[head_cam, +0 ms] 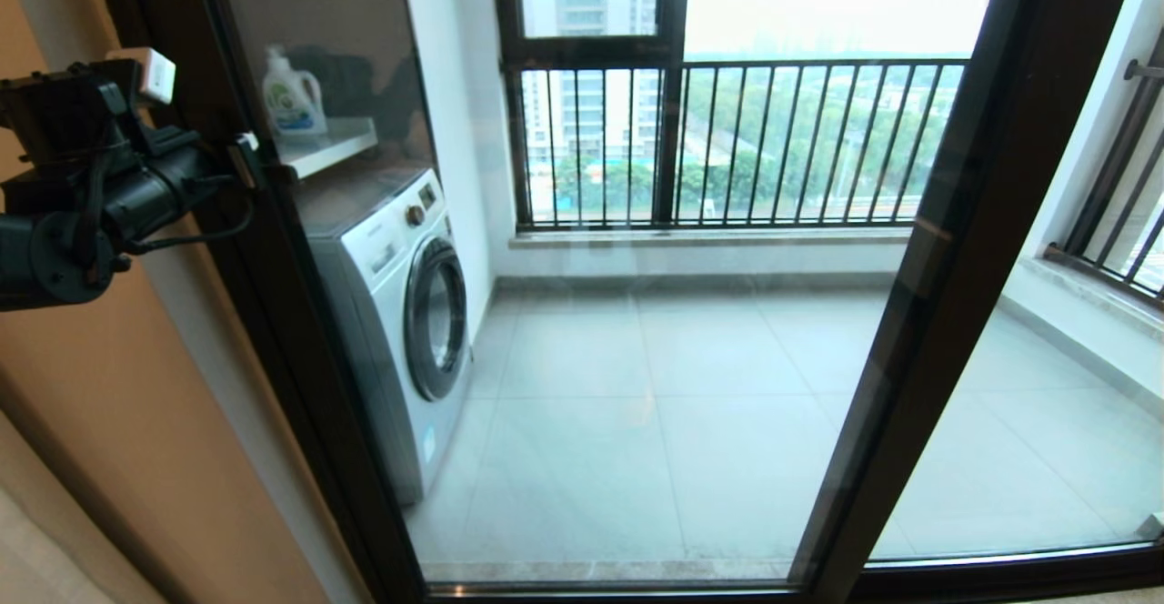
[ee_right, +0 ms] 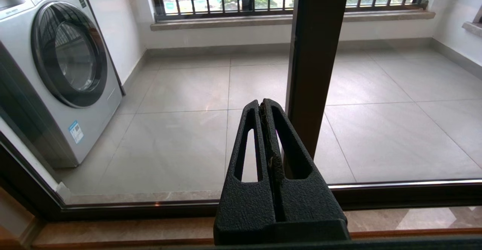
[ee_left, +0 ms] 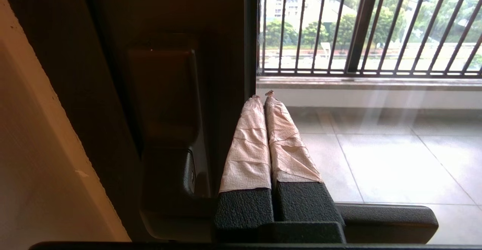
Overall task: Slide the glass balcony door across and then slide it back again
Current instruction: Open the slid door
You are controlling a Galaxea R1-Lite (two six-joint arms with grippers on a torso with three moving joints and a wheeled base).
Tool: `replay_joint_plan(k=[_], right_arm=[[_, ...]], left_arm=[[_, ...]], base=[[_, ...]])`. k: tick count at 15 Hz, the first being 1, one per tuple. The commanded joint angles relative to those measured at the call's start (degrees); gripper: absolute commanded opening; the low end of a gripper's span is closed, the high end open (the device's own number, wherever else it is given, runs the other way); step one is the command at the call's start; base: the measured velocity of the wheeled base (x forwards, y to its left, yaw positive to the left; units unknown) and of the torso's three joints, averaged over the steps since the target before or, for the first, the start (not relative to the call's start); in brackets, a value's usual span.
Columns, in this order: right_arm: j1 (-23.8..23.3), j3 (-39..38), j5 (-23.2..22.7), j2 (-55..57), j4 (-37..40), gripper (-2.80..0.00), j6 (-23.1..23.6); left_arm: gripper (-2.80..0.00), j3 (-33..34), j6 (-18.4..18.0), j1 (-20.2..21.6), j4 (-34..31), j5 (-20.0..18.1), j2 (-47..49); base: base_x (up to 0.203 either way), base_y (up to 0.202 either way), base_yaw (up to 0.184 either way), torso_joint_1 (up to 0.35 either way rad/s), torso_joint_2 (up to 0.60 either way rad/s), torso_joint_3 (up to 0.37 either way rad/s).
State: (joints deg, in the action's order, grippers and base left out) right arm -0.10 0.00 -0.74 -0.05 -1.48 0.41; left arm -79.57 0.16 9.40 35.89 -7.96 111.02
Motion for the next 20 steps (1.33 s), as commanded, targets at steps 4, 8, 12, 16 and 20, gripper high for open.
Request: replay_joint_plan(k=[4, 8, 12, 16, 20], right_arm=[[0.01, -0.62, -0.05, 0.05, -0.02, -2.80, 0.02], [0.01, -0.62, -0.06, 0.05, -0.02, -2.80, 0.02], [0.01, -0.62, -0.06, 0.05, -0.02, -2.80, 0.02], [0.01, -0.62, 0.03, 0.05, -0.02, -2.80, 0.02], [0.01, -0.62, -0.05, 0.05, -0.02, -2.80, 0.02]], left_arm=[[-2.80, 1.87, -0.22, 0.80, -0.38, 0.05, 1.74], [-2.80, 6.85, -0.80, 0.80, -0.31, -0.11, 0.31], [-2.80, 8.81, -0.86, 1.06, -0.29, -0.26, 0.61], [-2.80, 8.98, -0.86, 1.06, -0.29, -0.30, 0.95], [-2.80, 9.53, -0.95, 1.06, -0.29, -0.30, 2.08]], base=[[0.000, 0.000, 0.000, 0.000, 0.00, 0.000], [0.000, 0.000, 0.000, 0.000, 0.00, 0.000], [0.000, 0.000, 0.000, 0.000, 0.00, 0.000], [0.000, 0.000, 0.000, 0.000, 0.00, 0.000], [0.000, 0.000, 0.000, 0.000, 0.00, 0.000]])
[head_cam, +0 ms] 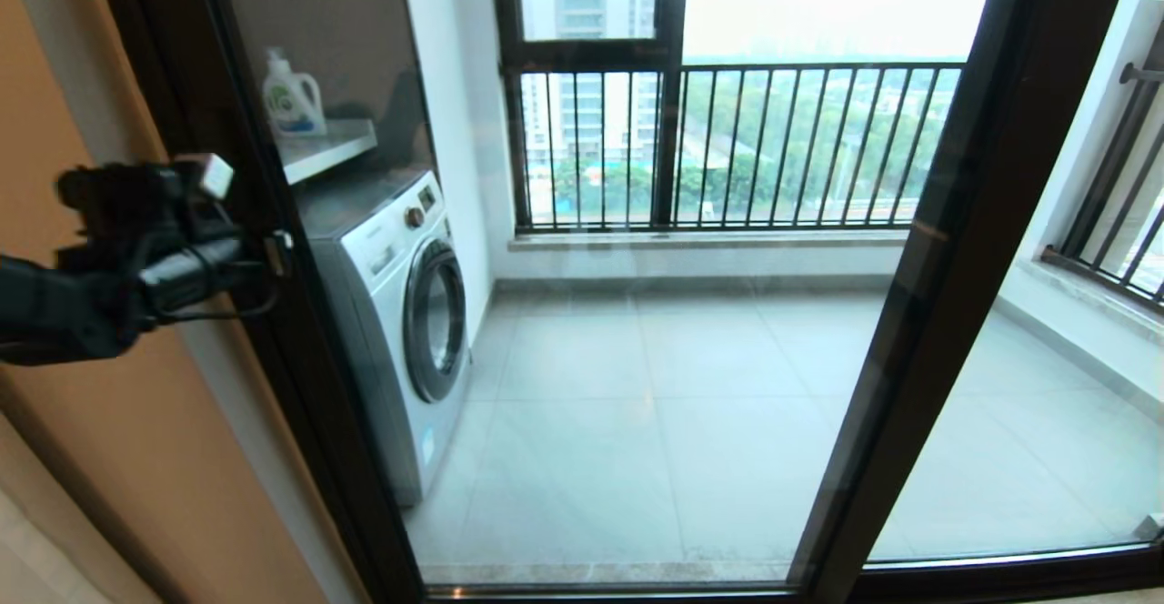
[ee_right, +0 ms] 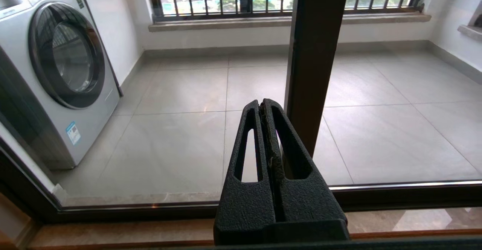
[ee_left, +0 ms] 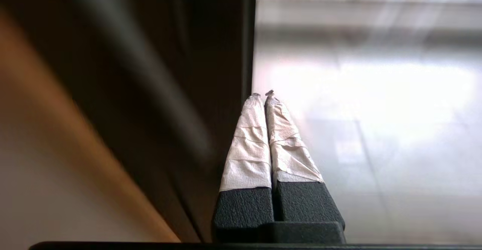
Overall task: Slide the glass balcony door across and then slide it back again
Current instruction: Open the slid door
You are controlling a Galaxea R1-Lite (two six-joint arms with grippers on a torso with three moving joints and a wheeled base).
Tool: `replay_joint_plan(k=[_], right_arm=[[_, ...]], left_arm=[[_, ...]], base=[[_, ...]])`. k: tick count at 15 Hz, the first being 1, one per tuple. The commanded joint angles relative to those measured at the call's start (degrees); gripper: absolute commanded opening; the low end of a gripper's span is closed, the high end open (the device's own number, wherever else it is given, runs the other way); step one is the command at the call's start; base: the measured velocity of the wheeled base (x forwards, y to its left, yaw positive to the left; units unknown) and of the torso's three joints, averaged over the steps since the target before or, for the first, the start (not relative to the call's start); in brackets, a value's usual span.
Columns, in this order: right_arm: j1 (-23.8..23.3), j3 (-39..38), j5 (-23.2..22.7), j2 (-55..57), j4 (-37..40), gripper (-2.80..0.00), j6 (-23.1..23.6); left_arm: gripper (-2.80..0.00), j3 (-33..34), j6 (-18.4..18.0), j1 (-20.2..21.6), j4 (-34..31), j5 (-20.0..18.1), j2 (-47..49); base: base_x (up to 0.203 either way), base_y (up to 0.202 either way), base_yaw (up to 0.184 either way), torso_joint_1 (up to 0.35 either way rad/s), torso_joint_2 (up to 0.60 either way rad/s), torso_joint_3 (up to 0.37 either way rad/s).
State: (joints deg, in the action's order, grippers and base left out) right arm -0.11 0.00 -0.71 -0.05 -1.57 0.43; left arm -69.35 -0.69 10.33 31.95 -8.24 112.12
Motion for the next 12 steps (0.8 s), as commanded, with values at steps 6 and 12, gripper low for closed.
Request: replay_joint_plan(k=[6, 12], right_arm=[[0.02, -0.62, -0.08, 0.05, 0.08, -2.80, 0.00], [0.02, -0.62, -0.07, 0.05, 0.08, -2.80, 0.00]], left_arm=[[-2.80, -0.19, -1.92, 0.13, 13.02, 0.44, 3.75], [-2.80, 1.26, -1.86, 2.07, 13.40, 0.41, 3.10]], base=[[0.000, 0.000, 0.000, 0.008, 0.01, -0.004], [0.000, 0.000, 0.000, 0.000, 0.00, 0.000]])
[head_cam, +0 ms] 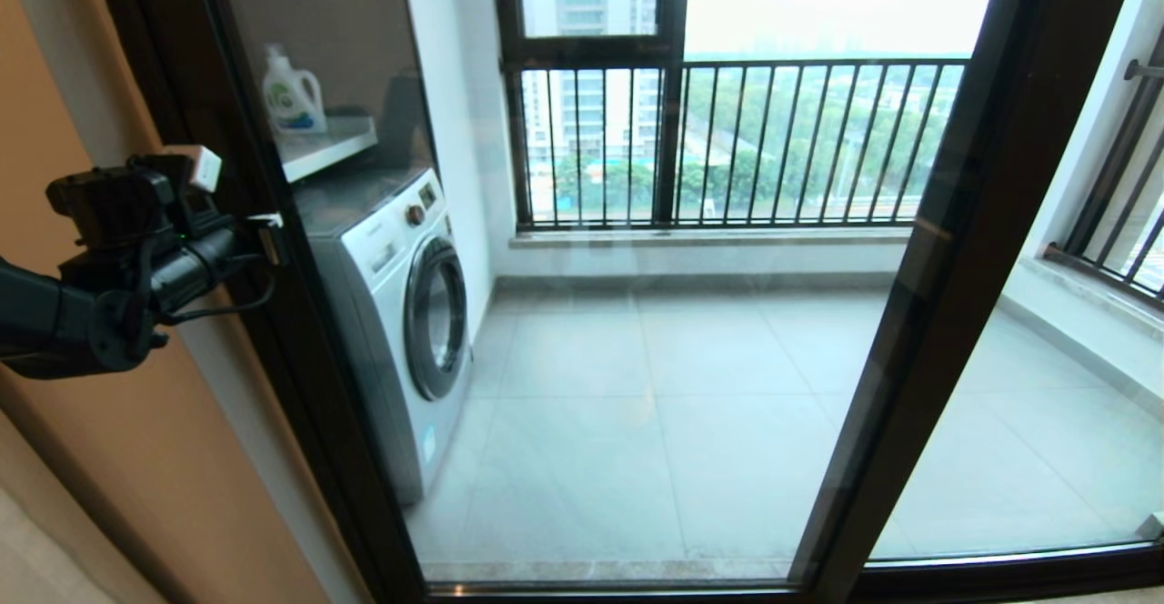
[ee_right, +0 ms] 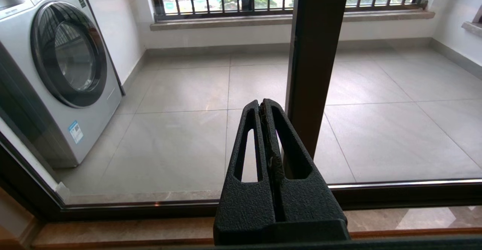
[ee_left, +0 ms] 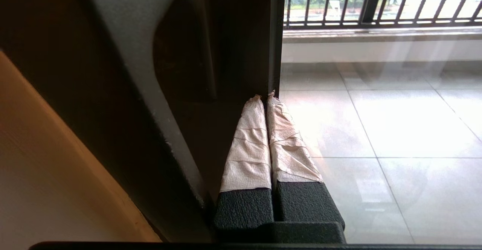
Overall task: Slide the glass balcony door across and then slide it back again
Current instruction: Open the slid door
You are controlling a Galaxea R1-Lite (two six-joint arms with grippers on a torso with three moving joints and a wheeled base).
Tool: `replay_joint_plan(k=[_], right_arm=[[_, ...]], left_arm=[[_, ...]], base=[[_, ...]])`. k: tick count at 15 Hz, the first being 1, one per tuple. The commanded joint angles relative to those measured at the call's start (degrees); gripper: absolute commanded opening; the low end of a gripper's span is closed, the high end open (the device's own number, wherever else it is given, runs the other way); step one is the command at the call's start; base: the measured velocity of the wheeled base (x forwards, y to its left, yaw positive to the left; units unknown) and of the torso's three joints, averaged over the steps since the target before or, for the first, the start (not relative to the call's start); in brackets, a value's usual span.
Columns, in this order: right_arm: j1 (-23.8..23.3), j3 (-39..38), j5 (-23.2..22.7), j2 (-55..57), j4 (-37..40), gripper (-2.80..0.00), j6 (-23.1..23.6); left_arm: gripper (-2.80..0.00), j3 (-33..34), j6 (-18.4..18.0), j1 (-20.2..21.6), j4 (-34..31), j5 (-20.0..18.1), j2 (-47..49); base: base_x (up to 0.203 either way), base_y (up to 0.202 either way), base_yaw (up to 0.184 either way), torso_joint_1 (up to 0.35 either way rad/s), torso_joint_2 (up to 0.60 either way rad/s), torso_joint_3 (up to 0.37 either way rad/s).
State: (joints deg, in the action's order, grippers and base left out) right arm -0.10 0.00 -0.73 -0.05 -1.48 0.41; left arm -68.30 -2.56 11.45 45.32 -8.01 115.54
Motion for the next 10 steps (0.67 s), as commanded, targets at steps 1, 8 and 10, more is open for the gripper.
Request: replay_joint_plan(k=[1, 8, 10], right_arm=[[0.01, -0.62, -0.06, 0.05, -0.02, -2.80, 0.02], [0.01, -0.68, -0.01, 0.05, -0.02, -2.80, 0.02], [0.01, -0.62, -0.06, 0.05, -0.02, -2.80, 0.02]], left_arm=[[-2.80, 0.34, 0.01, 1.71, 0.03, 0.13, -0.23], [-2.80, 1.74, -0.02, 4.78, 0.30, -0.43, -0.89], [-2.80, 2.13, 0.18, 4.27, 0.30, -0.59, -3.29]], base=[[0.000, 0.000, 0.000, 0.000, 0.00, 0.000], [0.000, 0.000, 0.000, 0.000, 0.00, 0.000], [0.000, 0.000, 0.000, 0.000, 0.00, 0.000]])
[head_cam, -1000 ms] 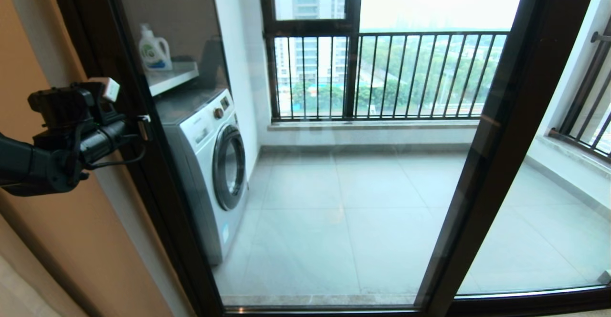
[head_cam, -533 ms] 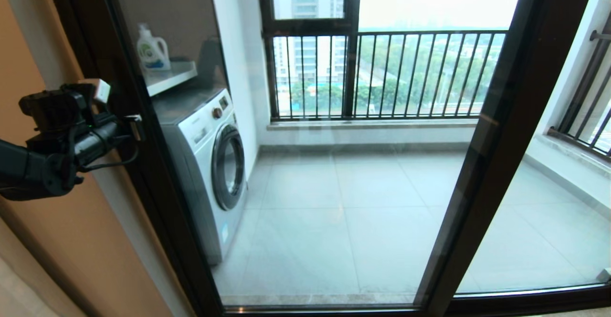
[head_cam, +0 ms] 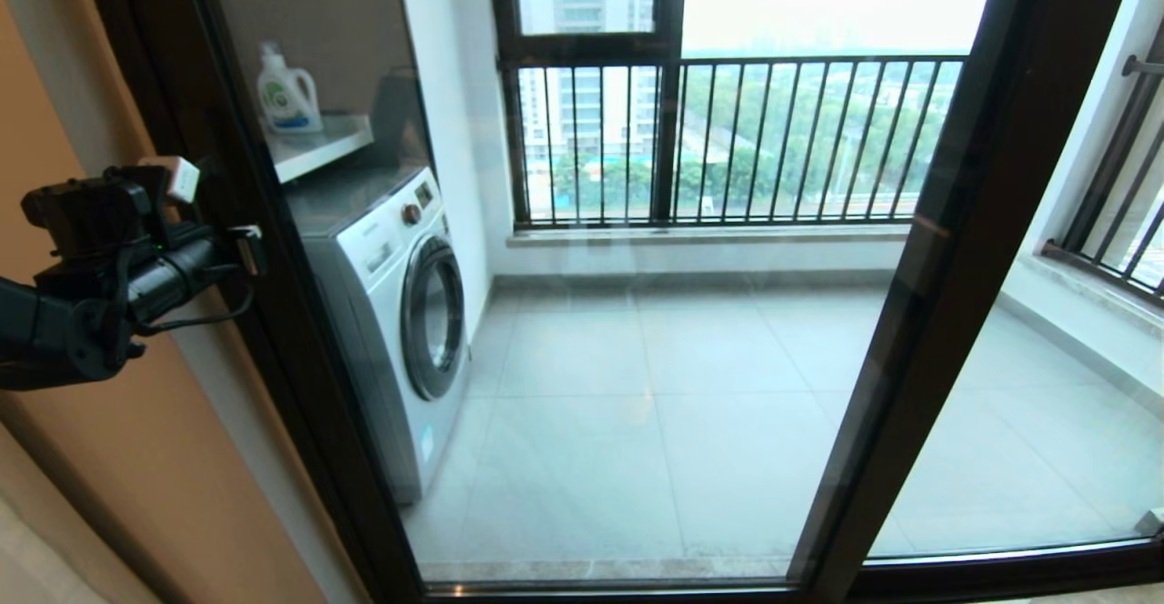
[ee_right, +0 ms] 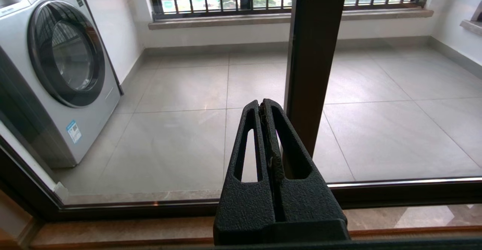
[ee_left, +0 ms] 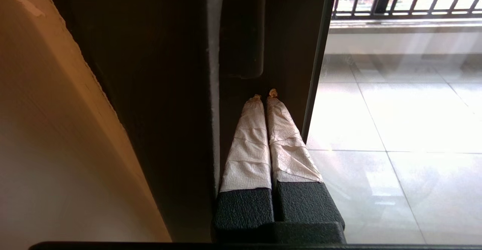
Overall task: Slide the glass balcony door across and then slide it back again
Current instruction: Open the slid door
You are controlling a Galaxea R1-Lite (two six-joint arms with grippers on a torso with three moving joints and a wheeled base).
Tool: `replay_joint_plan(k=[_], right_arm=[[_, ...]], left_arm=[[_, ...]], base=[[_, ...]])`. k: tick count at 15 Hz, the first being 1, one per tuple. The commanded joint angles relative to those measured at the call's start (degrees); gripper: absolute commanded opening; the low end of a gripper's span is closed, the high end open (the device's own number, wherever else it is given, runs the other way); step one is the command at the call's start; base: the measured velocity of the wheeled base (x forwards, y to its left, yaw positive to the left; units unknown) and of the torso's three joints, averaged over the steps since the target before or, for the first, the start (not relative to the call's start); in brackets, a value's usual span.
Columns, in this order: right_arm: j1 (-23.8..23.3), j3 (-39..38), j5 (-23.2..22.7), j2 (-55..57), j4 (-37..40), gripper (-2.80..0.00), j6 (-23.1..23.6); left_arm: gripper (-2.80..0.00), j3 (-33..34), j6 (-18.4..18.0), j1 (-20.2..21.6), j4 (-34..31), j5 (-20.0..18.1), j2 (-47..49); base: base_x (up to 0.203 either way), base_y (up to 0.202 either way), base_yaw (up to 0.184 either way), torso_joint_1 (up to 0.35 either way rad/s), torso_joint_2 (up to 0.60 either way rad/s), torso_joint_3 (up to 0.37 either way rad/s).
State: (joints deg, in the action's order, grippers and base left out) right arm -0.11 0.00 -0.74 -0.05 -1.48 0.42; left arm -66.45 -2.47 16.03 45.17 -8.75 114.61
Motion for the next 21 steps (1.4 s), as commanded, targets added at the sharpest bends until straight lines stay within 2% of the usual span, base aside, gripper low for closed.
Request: replay_joint_plan(k=[1, 5, 11, 16, 21], right_arm=[[0.02, -0.62, -0.01, 0.05, -0.02, -2.80, 0.02], [0.02, -0.62, -0.05, 0.05, -0.02, -2.80, 0.02], [0.02, -0.62, 0.00, 0.05, -0.02, -2.80, 0.02], [0.02, -0.62, -0.03, 0.05, -0.02, -2.80, 0.02], [0.02, -0.67, -0.01, 0.05, -0.02, -2.80, 0.02]], left_arm=[[-2.80, 0.61, 0.31, -1.54, 0.45, 0.14, -3.65], [-2.80, 2.49, 0.84, -6.64, 0.42, 0.48, -9.20], [-2.80, 2.98, 0.92, -7.15, 0.22, 0.74, -12.78], [-2.80, 2.54, 0.74, -2.35, 0.21, 0.37, -14.42], [-2.80, 0.73, 0.72, 1.76, 0.43, 0.02, -11.04]], base=[[0.000, 0.000, 0.000, -0.002, 0.04, 0.003], [0.000, 0.000, 0.000, 0.000, 0.00, 0.000], [0.000, 0.000, 0.000, 0.000, 0.00, 0.000], [0.000, 0.000, 0.000, 0.000, 0.00, 0.000], [0.000, 0.000, 0.000, 0.000, 0.00, 0.000]])
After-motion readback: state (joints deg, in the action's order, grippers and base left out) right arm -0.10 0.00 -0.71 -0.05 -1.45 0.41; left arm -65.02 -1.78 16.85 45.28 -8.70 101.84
